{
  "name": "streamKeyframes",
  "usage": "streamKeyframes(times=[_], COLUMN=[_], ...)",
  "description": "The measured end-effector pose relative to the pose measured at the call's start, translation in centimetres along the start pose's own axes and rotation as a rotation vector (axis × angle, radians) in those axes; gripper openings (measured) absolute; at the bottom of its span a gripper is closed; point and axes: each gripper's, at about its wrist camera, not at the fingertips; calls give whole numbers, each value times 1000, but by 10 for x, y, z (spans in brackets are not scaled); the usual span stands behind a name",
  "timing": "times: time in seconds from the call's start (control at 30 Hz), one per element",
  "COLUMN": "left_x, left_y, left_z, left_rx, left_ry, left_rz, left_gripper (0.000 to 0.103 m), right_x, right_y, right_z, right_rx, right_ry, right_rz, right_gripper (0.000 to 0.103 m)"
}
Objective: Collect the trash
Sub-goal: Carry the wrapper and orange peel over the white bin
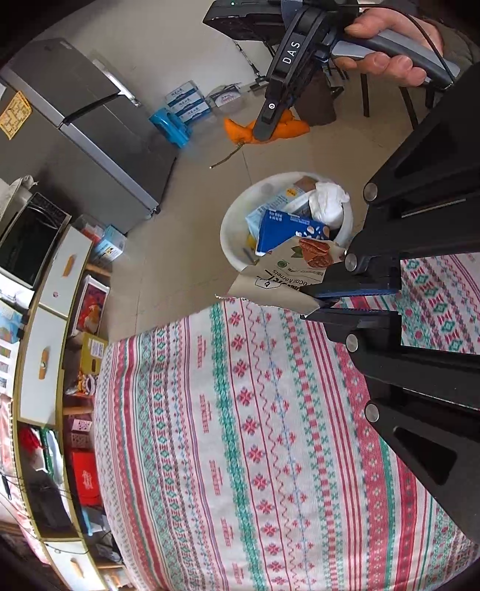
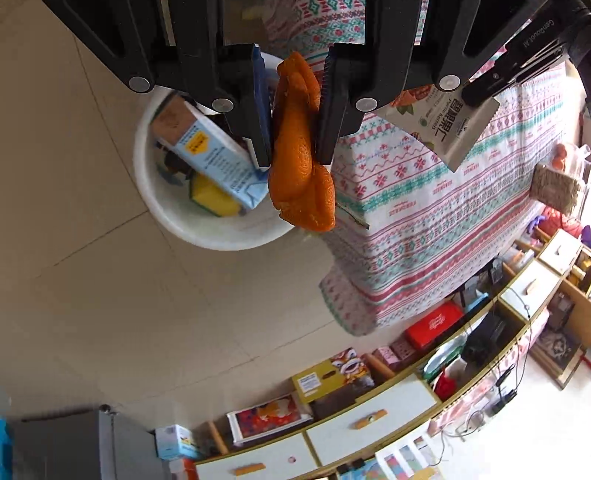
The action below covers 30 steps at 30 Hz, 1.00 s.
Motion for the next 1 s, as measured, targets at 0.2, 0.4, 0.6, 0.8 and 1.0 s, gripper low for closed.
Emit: streamKeyframes(times=[0.2, 0.4, 0.6, 0.8, 1.0], left_x=[22, 57, 100, 139, 143], left_y=[-57, -109, -131, -138, -134], left_z=[27, 56, 80, 85, 86], left_rx=[59, 108, 73, 39, 16], left_ry=[13, 42, 106, 198, 251], left_rz=[-45, -28, -14, 36, 98], left_gripper=[4, 4, 4, 5, 7], right_x=[-6, -10, -13, -6, 6], right_y=[-38, -60, -77, -80, -75], right_z=[9, 13, 13, 15, 21], right_rx=[130, 219, 272, 273, 250], right_ry=[-19, -41, -57, -27, 15], right_rz=[20, 33, 46, 51, 41], right_gripper=[21, 22, 22, 22, 22])
Point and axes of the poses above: each gripper's, at about its wrist camera, not at the fingertips, and x roughly the way its jaws point, y to its left, z to its top, and after that the axes turned 14 degrees about y, right-handed
